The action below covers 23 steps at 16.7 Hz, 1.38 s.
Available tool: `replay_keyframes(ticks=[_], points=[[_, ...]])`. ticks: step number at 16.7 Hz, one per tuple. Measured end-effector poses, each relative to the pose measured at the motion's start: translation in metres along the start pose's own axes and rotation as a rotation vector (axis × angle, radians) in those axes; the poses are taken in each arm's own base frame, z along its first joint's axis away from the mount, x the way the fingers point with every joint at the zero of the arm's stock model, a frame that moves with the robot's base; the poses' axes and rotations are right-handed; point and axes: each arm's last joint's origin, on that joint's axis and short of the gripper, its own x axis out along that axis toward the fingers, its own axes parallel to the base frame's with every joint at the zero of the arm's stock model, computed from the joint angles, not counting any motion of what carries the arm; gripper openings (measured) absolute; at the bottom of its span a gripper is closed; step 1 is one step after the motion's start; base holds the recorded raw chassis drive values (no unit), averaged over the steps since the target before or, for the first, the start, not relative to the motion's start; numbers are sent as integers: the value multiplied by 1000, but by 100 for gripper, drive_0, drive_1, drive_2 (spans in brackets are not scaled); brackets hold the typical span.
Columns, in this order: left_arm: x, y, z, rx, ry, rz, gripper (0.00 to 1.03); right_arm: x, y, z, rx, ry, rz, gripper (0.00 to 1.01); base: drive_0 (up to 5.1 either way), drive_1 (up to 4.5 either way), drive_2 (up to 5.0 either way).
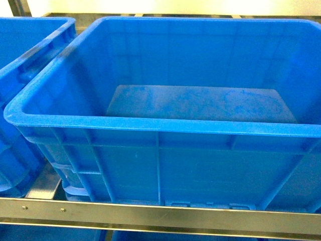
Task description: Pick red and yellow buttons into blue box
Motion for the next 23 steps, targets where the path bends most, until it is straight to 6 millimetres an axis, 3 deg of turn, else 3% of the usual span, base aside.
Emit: replay_keyframes(ticks=[2, 4, 8, 14, 16, 18, 21, 23], points=[[0, 0, 0, 0, 0, 0, 34, -35, -6, -18, 36, 13, -32, 98, 0, 0, 0], [0, 0, 0, 0, 0, 0, 34, -42, -7, -21, 50, 25, -29, 98, 0, 0, 0], [0, 0, 0, -1, 0, 0, 34, -75, -3, -30, 67, 15, -100, 98, 0, 0, 0], [9, -3, 12, -4, -35, -15, 34, -74, -4, -30, 65, 20, -111, 98, 0, 0, 0], [14, -7, 29, -4, -59, -27, 34, -74, -4, -30, 65, 20, -111, 98, 0, 0, 0], [22, -16, 59, 11, -137, -60, 34, -74, -4, -30, 65, 20, -111, 98, 0, 0, 0], [51, -35, 92, 73, -199, -148, 34, -74, -4, -30, 65, 20, -111, 98, 0, 0, 0], [87, -43, 95, 127, -202, -144, 34, -74, -4, -30, 65, 20, -111, 98, 0, 0, 0]])
